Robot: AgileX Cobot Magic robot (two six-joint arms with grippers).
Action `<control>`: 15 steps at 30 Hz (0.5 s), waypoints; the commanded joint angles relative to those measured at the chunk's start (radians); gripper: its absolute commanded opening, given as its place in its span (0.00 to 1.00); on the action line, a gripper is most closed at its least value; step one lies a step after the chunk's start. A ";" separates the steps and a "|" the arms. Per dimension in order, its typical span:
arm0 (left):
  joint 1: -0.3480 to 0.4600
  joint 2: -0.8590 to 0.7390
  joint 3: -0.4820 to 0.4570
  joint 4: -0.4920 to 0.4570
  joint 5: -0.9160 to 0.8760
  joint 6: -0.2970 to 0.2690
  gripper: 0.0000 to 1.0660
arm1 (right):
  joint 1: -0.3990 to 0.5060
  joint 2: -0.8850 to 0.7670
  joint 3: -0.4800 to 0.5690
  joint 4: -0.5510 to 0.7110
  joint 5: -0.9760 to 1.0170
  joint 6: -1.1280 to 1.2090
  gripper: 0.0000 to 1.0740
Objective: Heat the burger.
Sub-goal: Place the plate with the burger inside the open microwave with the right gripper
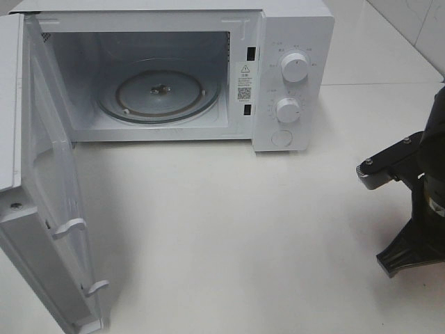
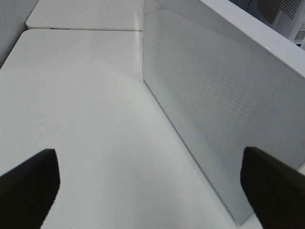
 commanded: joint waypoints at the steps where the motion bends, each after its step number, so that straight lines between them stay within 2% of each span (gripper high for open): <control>1: -0.006 -0.020 0.000 -0.001 -0.008 0.001 0.92 | 0.036 -0.045 0.004 -0.054 0.097 -0.005 0.00; 6: -0.006 -0.020 0.000 -0.001 -0.008 0.001 0.92 | 0.078 -0.083 0.008 -0.054 0.144 -0.008 0.00; 15: -0.006 -0.020 0.000 -0.001 -0.008 0.001 0.92 | 0.159 -0.151 0.077 -0.049 0.167 0.003 0.00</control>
